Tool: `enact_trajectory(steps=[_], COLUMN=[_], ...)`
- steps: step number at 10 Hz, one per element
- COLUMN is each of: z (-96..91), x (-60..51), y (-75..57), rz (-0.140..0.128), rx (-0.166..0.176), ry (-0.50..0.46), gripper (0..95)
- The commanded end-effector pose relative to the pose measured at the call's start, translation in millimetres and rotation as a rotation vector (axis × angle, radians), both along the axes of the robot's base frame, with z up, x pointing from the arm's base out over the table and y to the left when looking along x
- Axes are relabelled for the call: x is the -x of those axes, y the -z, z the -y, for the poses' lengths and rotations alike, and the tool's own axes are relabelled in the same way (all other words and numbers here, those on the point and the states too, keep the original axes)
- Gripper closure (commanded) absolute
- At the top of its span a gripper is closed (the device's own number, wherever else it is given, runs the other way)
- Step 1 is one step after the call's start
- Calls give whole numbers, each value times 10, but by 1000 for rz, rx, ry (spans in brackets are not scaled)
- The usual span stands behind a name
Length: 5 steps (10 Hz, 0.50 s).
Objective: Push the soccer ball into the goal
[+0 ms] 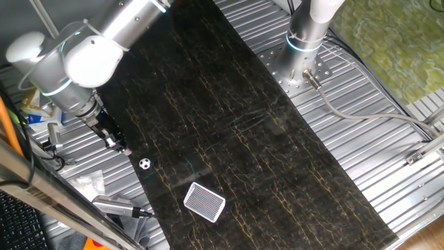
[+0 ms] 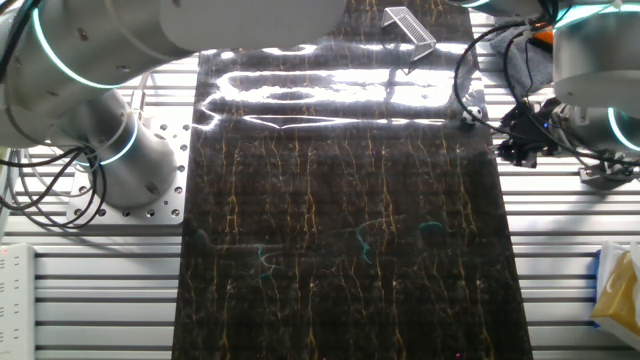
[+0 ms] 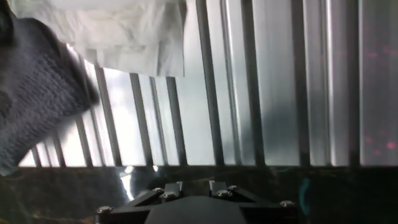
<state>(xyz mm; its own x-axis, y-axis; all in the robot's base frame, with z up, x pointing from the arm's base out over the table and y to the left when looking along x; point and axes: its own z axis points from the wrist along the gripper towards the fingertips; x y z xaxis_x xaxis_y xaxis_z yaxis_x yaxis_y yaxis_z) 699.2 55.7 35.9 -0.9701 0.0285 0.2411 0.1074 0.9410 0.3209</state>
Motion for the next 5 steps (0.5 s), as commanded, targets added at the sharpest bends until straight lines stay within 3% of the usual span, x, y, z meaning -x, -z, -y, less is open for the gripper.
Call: enact_trajectory(steps=[1,5], z=[-63,-252], x=[3,37], y=[5,38], rz=[0,2], rx=[-8,-11], ry=[14,45], gripper=[760,760])
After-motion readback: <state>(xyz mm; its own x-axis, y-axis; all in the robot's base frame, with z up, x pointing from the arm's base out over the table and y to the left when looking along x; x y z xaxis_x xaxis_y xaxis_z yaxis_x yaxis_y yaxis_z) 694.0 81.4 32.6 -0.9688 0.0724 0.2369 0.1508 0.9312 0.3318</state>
